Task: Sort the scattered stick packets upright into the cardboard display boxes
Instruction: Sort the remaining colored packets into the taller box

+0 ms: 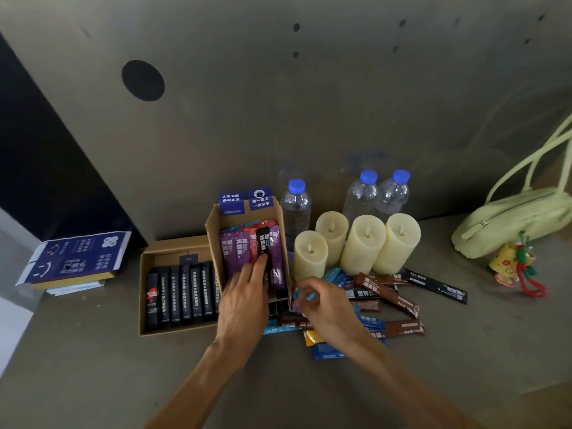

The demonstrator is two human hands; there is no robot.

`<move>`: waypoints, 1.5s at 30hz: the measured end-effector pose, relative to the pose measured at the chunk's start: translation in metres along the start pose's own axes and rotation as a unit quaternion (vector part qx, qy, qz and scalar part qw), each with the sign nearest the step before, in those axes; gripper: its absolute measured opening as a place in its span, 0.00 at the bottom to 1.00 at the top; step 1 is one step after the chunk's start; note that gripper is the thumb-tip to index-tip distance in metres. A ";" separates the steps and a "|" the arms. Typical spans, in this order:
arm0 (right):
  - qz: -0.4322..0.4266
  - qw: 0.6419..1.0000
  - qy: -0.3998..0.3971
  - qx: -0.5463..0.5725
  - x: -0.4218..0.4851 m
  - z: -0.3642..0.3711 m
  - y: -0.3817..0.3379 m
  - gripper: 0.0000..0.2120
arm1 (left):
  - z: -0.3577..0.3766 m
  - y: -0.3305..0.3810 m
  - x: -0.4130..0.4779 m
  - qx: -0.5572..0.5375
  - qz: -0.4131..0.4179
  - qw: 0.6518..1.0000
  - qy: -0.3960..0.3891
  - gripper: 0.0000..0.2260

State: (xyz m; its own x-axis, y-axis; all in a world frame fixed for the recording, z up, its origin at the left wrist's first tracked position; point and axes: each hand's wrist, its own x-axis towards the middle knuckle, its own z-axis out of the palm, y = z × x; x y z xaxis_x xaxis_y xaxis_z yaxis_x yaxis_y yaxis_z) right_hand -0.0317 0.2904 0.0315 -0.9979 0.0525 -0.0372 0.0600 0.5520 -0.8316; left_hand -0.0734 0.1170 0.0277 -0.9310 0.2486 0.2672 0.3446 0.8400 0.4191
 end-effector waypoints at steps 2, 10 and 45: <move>0.000 1.000 0.011 -0.014 -0.009 -0.009 0.009 0.08 | -0.002 0.005 -0.011 -0.017 0.004 1.000 0.008 0.26; 0.031 0.971 0.034 -0.235 -0.047 -0.060 0.076 0.15 | 0.017 0.051 -0.047 -0.092 0.092 0.991 -0.027 0.10; 0.062 0.956 0.101 0.268 -0.053 -0.113 0.045 0.04 | 0.023 0.128 -0.029 -0.411 -0.171 0.880 -0.165 0.06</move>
State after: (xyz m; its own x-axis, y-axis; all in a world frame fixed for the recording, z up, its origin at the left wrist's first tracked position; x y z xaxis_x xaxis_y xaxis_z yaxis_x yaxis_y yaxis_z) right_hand 0.0267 0.4068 0.0586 -0.9556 0.2802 -0.0908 0.1026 0.0276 -0.9943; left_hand -0.0047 0.2283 0.0530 -0.9345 0.2898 -0.2067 -0.1187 0.2938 0.9485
